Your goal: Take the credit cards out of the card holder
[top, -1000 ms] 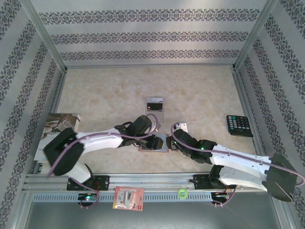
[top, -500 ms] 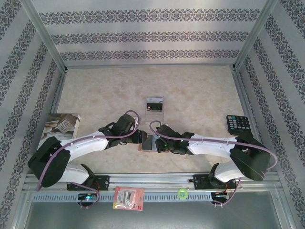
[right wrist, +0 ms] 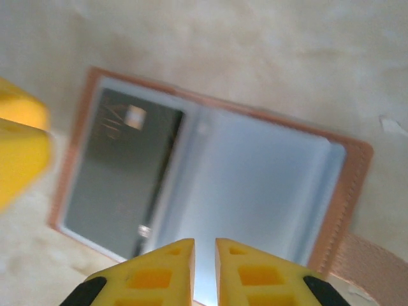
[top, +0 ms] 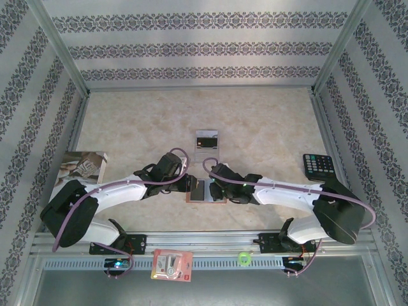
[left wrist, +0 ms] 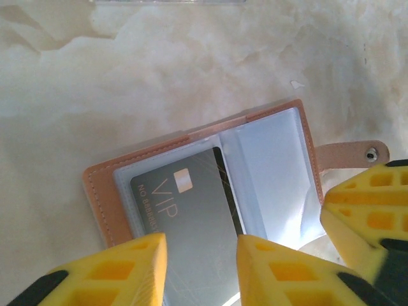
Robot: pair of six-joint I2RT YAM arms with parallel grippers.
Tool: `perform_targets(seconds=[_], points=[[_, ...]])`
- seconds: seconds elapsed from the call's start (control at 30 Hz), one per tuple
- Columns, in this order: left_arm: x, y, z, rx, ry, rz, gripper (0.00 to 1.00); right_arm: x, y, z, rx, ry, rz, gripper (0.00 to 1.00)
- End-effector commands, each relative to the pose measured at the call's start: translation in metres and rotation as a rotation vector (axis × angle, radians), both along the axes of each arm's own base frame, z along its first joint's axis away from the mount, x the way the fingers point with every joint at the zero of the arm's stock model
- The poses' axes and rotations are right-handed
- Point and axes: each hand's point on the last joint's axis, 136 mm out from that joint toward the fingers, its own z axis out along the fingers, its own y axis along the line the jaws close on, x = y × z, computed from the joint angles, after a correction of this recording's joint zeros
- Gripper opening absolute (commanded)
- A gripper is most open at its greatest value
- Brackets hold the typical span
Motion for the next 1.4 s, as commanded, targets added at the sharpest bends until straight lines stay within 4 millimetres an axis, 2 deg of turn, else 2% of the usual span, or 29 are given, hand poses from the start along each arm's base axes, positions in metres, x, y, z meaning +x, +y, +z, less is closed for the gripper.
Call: perform_targets(seconds=[0.0,0.1,0.2,0.33,0.43,0.67,1.37], points=[[0.000,-0.006,-0.007,-0.014,-0.005,-0.028,0.29,0.008,0.027,0.017,0.119,0.034,0.028,0.17],[0.000,-0.003,-0.019,0.008,0.019,-0.010,0.24,0.007,0.038,0.005,0.170,0.113,0.009,0.16],[0.000,-0.001,-0.028,0.025,0.029,-0.001,0.22,0.008,0.044,-0.002,0.223,0.158,-0.023,0.15],[0.001,0.004,-0.038,0.066,0.046,0.015,0.20,0.011,0.041,-0.007,0.239,0.185,-0.068,0.14],[0.000,0.008,-0.040,0.083,0.053,0.029,0.16,0.013,0.036,-0.010,0.246,0.202,-0.102,0.15],[-0.004,0.010,-0.043,0.081,0.070,0.036,0.16,0.011,0.025,-0.025,0.227,0.258,-0.156,0.14],[-0.011,0.008,-0.050,0.062,0.097,0.021,0.09,0.011,0.030,-0.044,0.269,0.346,-0.190,0.16]])
